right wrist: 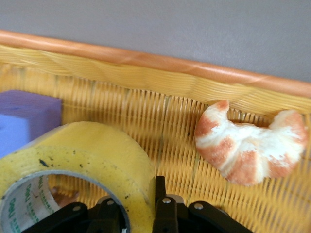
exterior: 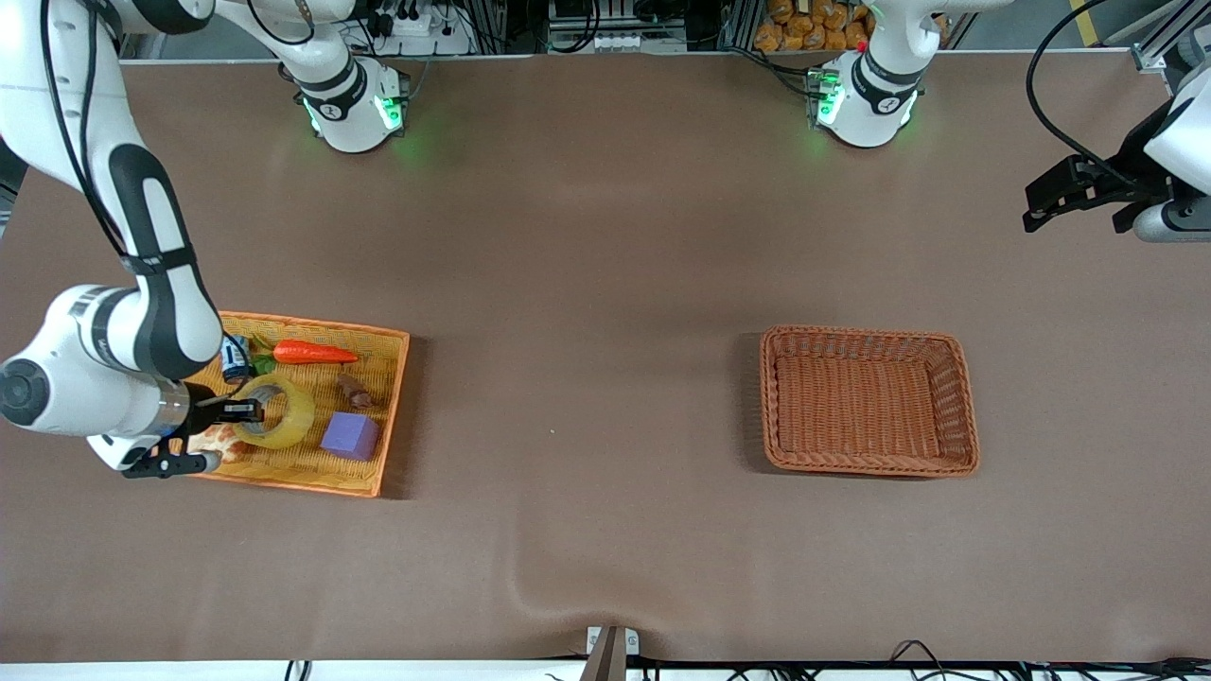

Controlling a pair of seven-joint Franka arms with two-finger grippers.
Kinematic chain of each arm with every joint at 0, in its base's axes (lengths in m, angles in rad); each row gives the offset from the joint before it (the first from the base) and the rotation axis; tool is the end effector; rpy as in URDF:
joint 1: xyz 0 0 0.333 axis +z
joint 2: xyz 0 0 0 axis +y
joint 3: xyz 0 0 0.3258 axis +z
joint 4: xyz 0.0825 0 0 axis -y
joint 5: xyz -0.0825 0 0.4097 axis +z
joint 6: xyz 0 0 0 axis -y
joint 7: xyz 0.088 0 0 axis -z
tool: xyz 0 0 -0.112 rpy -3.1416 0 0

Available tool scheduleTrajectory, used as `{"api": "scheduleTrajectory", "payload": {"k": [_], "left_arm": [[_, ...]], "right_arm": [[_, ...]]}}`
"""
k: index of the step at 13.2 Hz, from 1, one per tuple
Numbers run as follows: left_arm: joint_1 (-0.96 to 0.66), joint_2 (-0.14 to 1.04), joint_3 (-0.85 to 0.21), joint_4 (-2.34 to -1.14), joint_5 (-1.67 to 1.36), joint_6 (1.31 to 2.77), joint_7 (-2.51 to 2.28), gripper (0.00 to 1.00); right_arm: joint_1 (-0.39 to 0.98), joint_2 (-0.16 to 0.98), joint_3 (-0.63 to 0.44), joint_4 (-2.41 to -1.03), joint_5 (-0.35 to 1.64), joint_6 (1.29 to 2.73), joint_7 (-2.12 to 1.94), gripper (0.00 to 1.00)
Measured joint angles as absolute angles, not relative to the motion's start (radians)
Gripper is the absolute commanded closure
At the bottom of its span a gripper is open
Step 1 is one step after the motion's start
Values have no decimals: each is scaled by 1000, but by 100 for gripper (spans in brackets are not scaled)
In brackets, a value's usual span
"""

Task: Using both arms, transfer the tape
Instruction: 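Close the right gripper on the rim of the yellow tape roll, then lift the tape roll and carry it toward the basket with the right gripper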

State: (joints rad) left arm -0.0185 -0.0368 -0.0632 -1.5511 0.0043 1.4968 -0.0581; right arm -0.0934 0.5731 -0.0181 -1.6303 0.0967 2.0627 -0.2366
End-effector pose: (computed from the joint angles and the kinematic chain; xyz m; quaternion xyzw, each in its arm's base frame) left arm 0.5590 -0.0460 0.6536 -0.9999 0.0116 0.0085 0.0039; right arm 0.6932 -0.0707 0.2633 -0.9962 -0.0377 0.0628 0.0475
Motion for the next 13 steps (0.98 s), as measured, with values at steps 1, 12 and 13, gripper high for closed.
{"api": "scheduleTrajectory", "payload": {"k": [1,12,13], "left_arm": [[-19,-37,-63,-1551,4,1497,-58,0],[-20,-37,-64,-1551,4,1497,-58,0],[-19,-37,-64,-1551,4,1497,-58,0]], "right_arm": [[-85,553,-17,-1629,97,2050,-238,100],[164,519,5,-1556,155,1965,-136,100],[194,519,6,-1555,156,1966,-93,100]]}}
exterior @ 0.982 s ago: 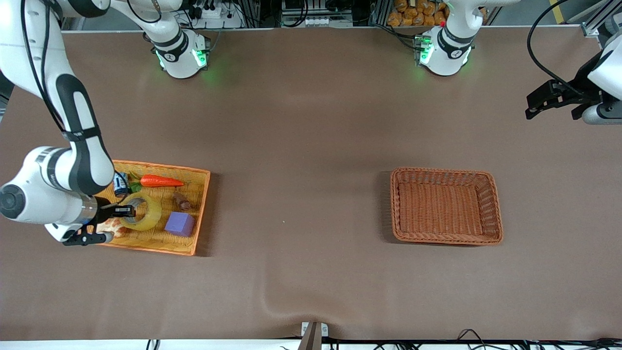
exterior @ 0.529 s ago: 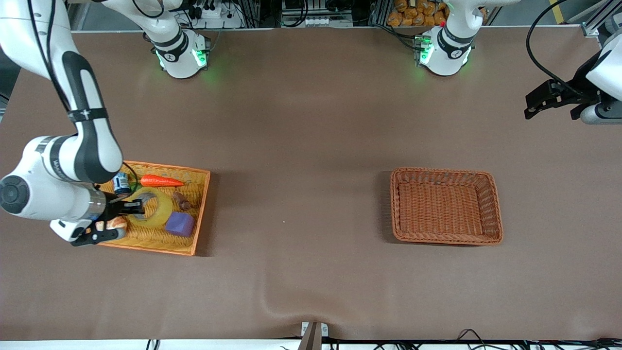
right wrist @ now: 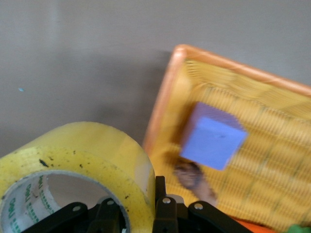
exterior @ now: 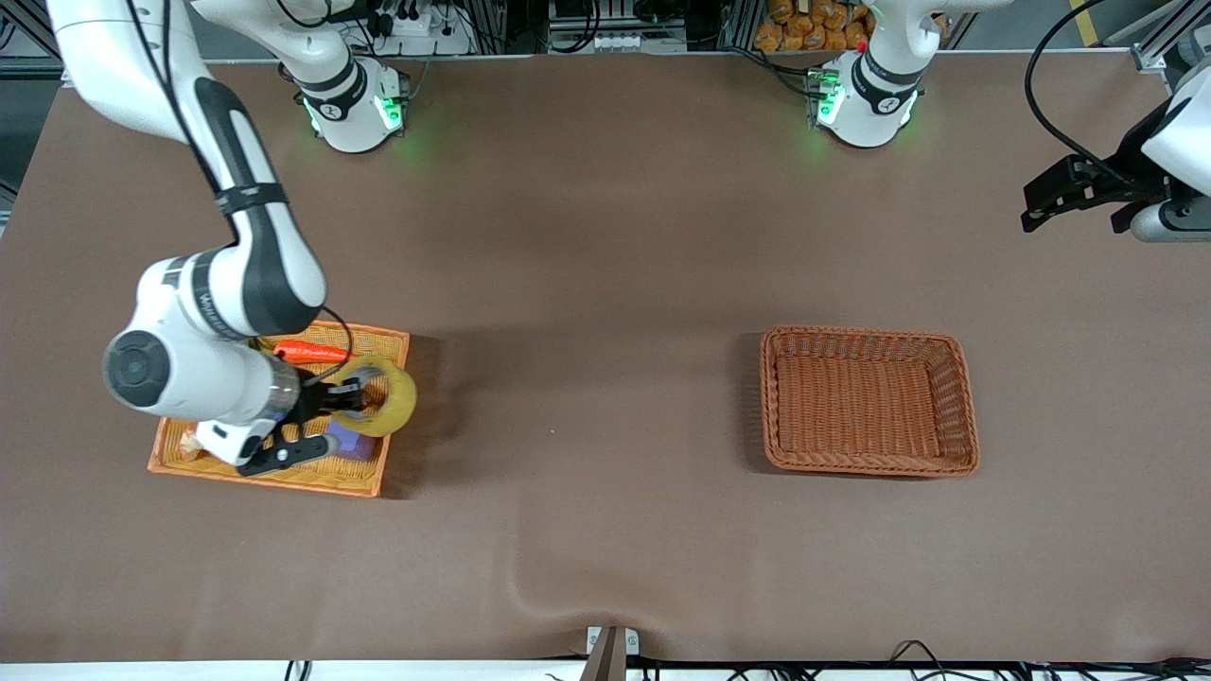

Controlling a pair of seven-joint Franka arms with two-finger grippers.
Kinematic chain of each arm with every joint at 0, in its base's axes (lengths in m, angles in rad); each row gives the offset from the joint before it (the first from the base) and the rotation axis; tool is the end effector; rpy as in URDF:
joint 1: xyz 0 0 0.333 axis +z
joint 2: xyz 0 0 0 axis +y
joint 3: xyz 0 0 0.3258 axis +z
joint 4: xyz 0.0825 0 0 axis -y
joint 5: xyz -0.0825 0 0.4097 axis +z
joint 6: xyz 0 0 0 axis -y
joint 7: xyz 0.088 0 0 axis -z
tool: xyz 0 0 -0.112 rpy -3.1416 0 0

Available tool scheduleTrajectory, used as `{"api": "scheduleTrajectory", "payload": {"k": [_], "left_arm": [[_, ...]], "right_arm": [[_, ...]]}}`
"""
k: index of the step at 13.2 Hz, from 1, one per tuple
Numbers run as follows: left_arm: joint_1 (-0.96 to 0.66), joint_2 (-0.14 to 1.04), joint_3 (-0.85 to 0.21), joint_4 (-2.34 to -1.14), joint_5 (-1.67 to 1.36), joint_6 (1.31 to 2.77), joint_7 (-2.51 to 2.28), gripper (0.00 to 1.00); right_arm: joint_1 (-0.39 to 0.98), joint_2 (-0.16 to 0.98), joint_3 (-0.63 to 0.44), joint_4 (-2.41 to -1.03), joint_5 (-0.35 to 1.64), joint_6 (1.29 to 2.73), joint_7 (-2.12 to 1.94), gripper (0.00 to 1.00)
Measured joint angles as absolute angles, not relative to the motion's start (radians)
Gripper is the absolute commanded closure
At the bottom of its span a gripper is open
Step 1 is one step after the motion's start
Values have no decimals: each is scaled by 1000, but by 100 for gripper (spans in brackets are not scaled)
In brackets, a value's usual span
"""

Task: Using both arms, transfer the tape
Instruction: 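Lift the tape roll and carry it toward the basket with the right gripper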

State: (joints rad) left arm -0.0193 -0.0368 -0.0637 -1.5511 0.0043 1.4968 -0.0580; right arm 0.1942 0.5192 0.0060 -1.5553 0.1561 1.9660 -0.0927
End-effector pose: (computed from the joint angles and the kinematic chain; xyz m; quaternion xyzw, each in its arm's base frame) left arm 0.5589 -0.0467 0.6536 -0.9999 0.0123 0.0085 0.0039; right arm 0.6915 0.1508 0.3293 -0.9897 -0.1114 0.0579 0.0687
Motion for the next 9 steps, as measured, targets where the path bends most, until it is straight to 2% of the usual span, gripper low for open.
{"api": "scheduleTrajectory", "payload": {"k": [5,9], "left_arm": [[-19,-32,-63,-1551,4,1497,-58,0],[-19,-28,-63,-1551,4,1497,-58,0]], "right_arm": [[374,526,8,-1555,157,2013,211,100],[460,531,7,-1549,157,2024,383,100]]}}
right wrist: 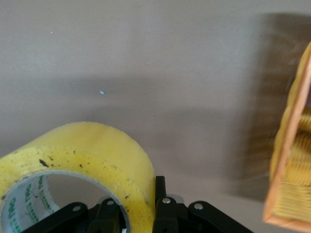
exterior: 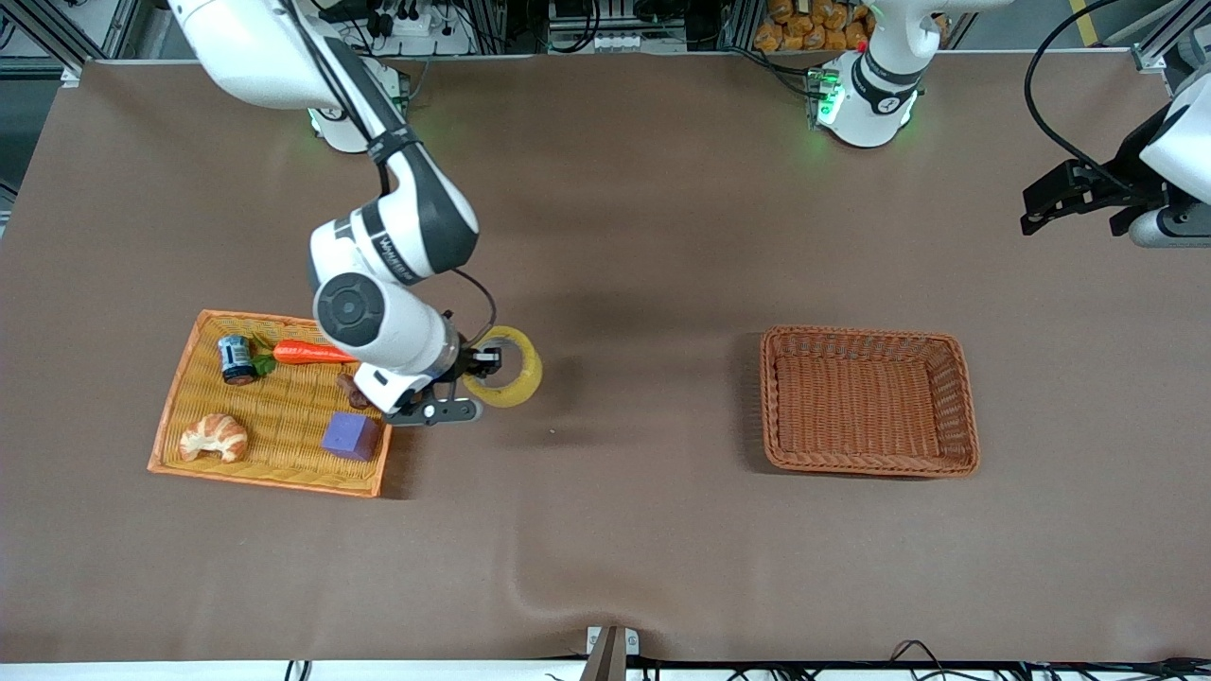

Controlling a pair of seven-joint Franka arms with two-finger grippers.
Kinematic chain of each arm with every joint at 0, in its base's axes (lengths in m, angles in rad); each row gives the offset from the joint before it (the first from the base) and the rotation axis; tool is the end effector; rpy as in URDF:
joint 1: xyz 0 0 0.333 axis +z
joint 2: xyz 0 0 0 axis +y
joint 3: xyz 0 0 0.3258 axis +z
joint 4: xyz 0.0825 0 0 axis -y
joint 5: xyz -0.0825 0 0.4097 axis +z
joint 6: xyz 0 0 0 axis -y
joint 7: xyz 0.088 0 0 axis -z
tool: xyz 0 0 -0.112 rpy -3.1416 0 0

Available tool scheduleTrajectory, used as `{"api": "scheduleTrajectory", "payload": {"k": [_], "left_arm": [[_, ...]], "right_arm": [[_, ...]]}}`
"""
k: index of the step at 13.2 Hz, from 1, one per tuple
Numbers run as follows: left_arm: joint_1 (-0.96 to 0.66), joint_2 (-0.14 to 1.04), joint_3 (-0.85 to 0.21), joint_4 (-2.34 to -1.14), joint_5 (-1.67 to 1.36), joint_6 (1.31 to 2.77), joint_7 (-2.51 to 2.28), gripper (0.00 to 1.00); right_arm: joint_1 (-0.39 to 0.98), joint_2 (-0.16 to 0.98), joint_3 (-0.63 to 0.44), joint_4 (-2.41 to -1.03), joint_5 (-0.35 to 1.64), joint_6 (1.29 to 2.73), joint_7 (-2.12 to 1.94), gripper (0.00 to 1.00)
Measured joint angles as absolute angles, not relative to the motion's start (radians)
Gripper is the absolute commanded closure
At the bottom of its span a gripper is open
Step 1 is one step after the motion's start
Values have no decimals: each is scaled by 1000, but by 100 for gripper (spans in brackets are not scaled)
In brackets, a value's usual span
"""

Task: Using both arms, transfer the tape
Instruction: 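Lift the tape roll and carry it toward the basket with the right gripper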

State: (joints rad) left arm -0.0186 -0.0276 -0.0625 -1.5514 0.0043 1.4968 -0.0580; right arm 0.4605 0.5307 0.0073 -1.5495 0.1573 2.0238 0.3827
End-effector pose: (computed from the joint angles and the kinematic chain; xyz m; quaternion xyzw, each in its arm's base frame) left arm 0.5620 -0.0457 0.6482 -0.9998 0.0114 0.0133 0.0039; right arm 0.6349 0.3309 0.3284 -0.9970 -0.0056 0.0551 0.0535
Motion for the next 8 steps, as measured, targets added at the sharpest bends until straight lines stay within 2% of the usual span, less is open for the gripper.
{"api": "scheduleTrajectory", "payload": {"k": [4,8], "left_arm": [[-17,-21,-62,-1552,4,1497,-58,0],[-15,-20,-60,-1552,4,1496,-58,0]], "right_arm": [[497,551,7,-1517,157,2028,469,100],[547,601,7,-1502,157,2102,563,100]]}}
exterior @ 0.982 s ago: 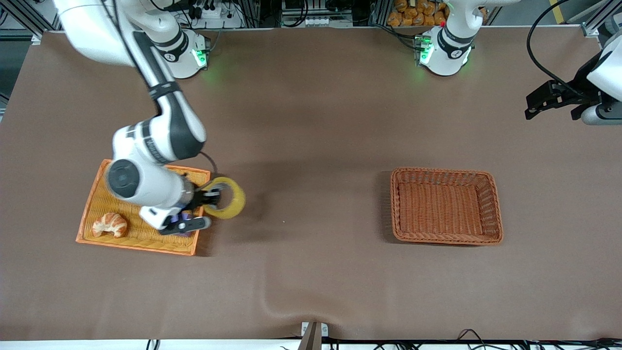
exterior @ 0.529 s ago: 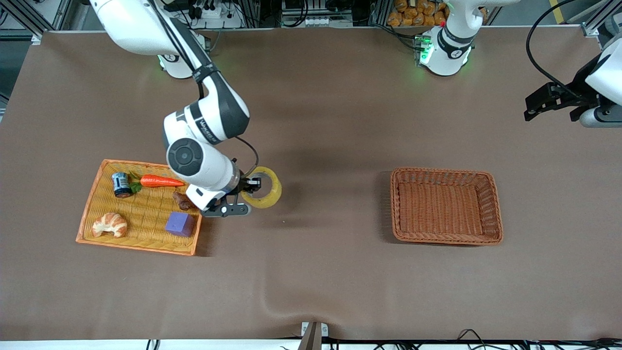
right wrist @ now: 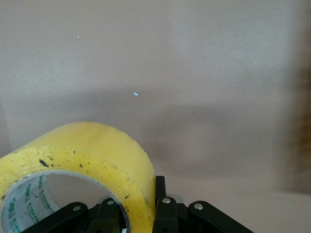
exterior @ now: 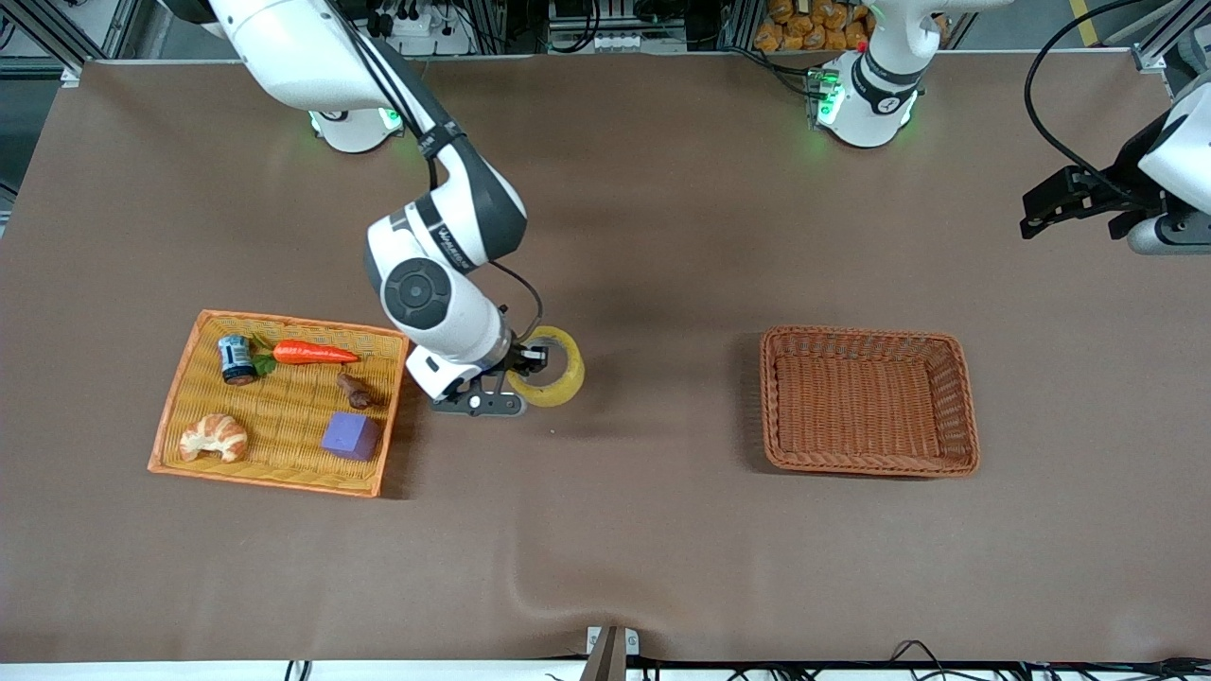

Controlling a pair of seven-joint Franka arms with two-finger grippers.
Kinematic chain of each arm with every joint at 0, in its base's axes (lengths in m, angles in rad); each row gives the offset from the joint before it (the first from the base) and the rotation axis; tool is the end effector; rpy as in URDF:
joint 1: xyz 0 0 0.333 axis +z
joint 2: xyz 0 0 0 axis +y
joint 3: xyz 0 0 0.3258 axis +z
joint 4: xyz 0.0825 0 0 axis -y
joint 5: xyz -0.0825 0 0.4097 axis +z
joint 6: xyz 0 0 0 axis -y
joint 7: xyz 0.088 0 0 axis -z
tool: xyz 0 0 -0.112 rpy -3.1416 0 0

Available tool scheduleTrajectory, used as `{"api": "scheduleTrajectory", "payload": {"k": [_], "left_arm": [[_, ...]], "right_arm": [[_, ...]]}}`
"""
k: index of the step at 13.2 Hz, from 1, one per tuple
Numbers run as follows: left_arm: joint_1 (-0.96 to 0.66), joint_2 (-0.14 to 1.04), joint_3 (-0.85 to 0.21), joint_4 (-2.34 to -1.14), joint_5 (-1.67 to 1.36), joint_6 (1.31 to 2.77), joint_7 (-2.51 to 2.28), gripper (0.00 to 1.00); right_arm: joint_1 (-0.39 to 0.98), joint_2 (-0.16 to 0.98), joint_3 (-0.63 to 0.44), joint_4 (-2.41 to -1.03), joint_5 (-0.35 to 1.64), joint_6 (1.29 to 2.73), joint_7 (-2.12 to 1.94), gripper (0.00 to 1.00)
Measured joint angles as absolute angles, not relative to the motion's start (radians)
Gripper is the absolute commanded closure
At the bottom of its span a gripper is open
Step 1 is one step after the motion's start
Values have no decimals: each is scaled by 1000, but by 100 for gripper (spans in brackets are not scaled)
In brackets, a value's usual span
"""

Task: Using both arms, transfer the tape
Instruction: 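Lift the tape roll and carry it toward the basket with the right gripper, then grasp the tape with the left gripper while the right gripper releases and withdraws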

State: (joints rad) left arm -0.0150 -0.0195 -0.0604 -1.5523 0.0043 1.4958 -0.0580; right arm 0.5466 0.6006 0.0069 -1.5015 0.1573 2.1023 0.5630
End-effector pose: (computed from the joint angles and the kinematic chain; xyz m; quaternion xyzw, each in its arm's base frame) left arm 0.5646 -0.0425 0.6432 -0.9998 0.0086 0.0183 0.0040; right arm 0.6219 0.3929 0.3073 -0.9965 0.0451 0.0368 0.0591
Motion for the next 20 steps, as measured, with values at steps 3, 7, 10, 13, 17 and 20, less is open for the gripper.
{"api": "scheduleTrajectory", "payload": {"k": [3,7,10,13,17,20], "left_arm": [[-15,-20,-60,-1552,4,1496,-58,0],[-15,-18,-60,-1556,4,1495,-58,0],[-14,-11,-59,-1558,4,1495,-58,0],[0,-1,-58,-1558,4,1495,-58,0],[14,21,-58,-1559,4,1499,-58,0],[1,94,-70,-1564,2,1555,-58,0]], "right_arm": [[610,648,7,-1500,157,2212,689,100],[684,729,6,-1494,157,2341,821,100],[696,790,6,-1444,157,2368,896,100],[708,824,6,-1412,157,2376,920,47],[708,843,-4,-1404,157,2406,923,0],[706,842,-9,-1383,157,2404,924,0]]}}
